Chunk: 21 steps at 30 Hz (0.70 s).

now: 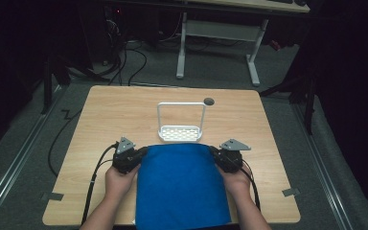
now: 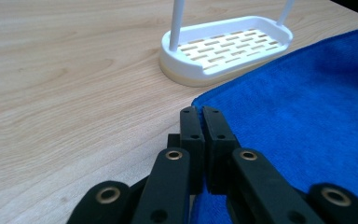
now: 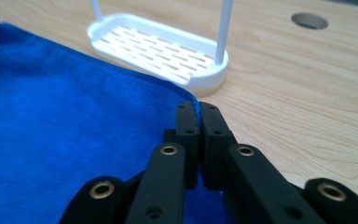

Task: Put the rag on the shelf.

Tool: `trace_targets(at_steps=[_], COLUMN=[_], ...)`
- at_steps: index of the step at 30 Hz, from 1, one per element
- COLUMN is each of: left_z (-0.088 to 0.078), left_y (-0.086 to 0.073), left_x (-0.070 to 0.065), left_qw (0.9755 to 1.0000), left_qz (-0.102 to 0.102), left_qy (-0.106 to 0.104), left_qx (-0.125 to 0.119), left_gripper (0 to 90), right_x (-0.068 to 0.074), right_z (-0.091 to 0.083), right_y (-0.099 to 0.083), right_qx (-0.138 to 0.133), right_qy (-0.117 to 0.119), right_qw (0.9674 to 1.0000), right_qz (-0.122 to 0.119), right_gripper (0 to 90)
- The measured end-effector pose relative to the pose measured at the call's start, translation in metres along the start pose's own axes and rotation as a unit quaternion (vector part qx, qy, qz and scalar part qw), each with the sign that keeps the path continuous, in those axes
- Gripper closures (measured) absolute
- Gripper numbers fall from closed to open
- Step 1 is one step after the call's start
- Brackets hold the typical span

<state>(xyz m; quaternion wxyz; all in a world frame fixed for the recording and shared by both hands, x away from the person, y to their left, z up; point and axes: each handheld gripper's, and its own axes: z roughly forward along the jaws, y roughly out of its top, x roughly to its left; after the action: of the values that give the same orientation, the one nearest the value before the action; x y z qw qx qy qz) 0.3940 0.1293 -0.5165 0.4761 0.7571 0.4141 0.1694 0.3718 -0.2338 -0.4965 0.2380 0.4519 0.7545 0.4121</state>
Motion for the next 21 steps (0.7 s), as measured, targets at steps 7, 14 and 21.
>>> trace_targets(at_steps=[7, 14, 21], left_z=[-0.018, -0.043, -0.064], left_y=[0.005, 0.018, 0.029], left_x=[-0.009, -0.019, -0.025], left_qw=[0.999, 0.9953, 0.99], left_qz=[-0.007, 0.013, 0.024], left_qy=[-0.002, 0.006, 0.004], left_qx=[-0.043, -0.095, -0.139], left_gripper=[88.1, 88.0, 88.0], right_x=[0.007, 0.012, 0.013], right_z=[-0.021, -0.04, -0.057], right_y=[0.002, 0.011, 0.02], right_qx=[-0.043, -0.096, -0.132], right_qy=[0.004, 0.005, 0.006], right_qw=[0.999, 0.9951, 0.991], right_qz=[-0.01, -0.024, -0.019], right_gripper=[88.4, 88.3, 88.3])
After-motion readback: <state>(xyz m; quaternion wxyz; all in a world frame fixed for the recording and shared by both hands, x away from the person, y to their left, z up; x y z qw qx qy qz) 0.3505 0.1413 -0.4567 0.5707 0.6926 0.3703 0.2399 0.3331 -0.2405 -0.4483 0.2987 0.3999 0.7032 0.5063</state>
